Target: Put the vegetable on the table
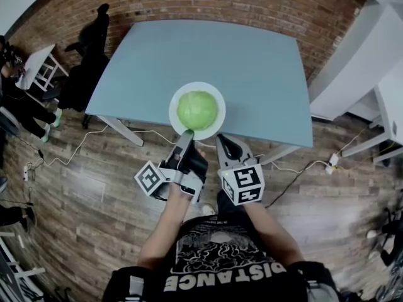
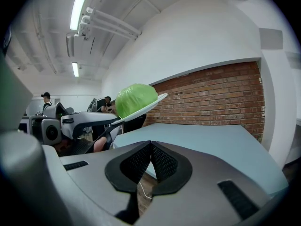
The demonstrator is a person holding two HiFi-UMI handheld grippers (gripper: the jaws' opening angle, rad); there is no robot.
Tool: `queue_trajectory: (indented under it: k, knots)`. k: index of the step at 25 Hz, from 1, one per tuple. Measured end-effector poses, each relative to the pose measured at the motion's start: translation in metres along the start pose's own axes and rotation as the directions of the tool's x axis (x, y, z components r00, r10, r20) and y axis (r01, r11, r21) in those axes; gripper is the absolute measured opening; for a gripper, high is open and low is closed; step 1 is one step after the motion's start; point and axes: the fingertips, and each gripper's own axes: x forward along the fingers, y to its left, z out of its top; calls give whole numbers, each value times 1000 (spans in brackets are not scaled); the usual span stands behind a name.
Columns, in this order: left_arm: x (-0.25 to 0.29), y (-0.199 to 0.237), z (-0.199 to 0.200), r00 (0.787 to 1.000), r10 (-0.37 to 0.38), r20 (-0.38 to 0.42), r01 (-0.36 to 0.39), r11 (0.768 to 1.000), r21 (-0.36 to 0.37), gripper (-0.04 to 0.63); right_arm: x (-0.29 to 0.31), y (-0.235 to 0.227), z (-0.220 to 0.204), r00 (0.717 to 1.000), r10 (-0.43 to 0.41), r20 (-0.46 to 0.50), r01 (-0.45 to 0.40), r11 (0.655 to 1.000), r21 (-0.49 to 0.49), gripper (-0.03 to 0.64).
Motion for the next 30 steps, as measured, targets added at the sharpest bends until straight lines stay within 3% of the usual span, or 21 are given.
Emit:
queue_trajectory:
  k: [30]
  knots:
    - [137, 49, 22, 999, 53, 10, -53, 999, 2, 15, 94, -122, 11, 999, 13, -32, -12, 999, 36, 8]
